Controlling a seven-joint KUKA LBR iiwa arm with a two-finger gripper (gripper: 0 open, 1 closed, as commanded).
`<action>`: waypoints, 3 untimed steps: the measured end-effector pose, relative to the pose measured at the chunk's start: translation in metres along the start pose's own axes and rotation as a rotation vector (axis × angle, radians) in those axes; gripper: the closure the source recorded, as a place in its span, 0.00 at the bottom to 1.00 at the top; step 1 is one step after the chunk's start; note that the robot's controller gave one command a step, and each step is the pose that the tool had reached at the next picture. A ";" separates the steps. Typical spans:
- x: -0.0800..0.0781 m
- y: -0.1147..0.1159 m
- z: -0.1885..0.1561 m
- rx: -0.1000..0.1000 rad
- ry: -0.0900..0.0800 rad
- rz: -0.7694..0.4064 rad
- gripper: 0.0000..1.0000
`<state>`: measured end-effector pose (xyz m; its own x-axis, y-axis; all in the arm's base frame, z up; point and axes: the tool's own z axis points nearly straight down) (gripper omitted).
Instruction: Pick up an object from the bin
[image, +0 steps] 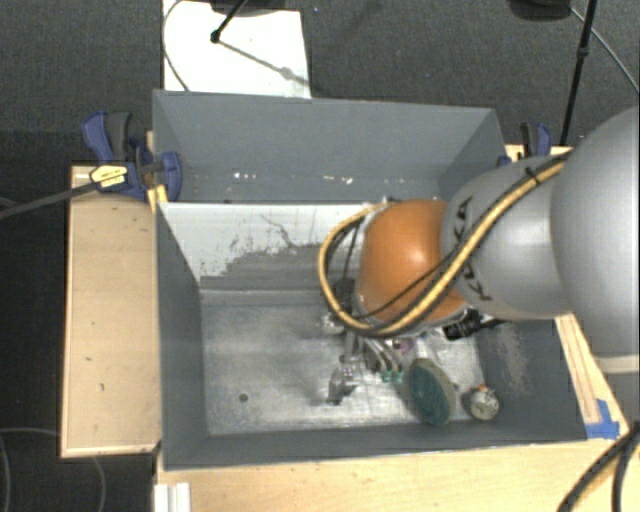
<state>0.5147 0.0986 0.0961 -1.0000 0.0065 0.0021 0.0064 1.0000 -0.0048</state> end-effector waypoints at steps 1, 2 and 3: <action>-0.052 -0.074 0.024 -0.008 -0.011 -0.164 0.00; -0.071 -0.139 -0.009 -0.004 -0.011 -0.069 0.00; -0.070 -0.135 -0.007 -0.007 -0.006 -0.068 1.00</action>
Offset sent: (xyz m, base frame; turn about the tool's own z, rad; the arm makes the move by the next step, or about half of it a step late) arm 0.0478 -0.0741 -0.0261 -0.1675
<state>0.5837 -0.0366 0.1039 -0.9981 -0.0612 -0.0042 -0.0612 0.9981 0.0019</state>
